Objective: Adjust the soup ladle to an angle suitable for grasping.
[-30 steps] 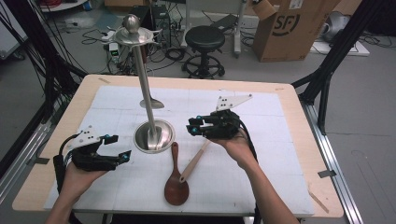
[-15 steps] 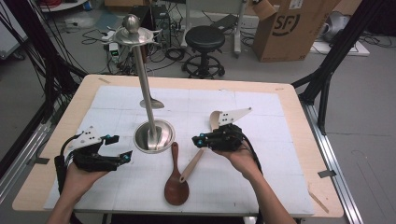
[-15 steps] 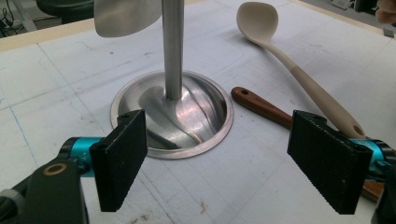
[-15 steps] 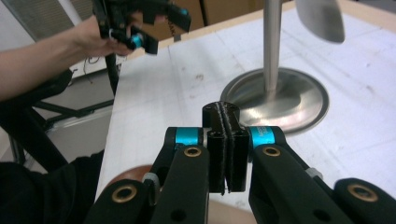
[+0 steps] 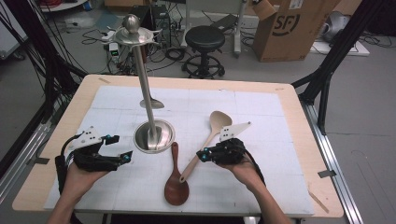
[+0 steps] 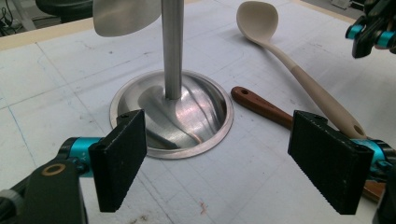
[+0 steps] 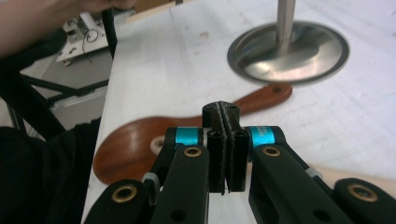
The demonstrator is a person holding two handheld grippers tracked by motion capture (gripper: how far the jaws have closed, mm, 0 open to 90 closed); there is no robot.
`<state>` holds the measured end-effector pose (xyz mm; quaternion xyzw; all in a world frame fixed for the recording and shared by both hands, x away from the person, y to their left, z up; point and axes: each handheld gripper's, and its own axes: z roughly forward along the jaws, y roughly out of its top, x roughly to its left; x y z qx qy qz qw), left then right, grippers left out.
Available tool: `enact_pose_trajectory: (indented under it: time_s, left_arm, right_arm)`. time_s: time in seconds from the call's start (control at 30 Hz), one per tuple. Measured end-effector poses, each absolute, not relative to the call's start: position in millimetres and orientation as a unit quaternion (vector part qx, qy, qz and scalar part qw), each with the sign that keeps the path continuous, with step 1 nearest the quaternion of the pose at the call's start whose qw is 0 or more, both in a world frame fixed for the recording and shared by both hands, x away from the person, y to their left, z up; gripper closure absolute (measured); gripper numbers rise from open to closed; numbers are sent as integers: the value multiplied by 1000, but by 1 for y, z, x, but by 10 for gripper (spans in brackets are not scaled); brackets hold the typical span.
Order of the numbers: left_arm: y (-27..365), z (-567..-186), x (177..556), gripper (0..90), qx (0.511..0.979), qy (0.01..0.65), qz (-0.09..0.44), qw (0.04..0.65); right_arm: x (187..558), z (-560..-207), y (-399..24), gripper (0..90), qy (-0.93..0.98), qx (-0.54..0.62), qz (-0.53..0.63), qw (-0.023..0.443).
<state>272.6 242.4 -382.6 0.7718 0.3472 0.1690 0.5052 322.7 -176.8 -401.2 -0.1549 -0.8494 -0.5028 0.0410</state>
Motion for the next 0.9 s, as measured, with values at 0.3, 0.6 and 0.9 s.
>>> enact_pose_trajectory:
  time_s: [0.3,0.6,0.9]
  left_arm:
    - [242,-383,273,203,772,347,169,505]
    - [242,-383,273,200,773,347,168,504]
    - [240,-384,274,200,774,347,166,504]
  right_arm:
    - [315,-423,-168,892,-873,-135,-467,51]
    - [311,-436,-161,892,-887,-121,-442,60]
    - [310,-440,-151,892,-893,-109,-433,58]
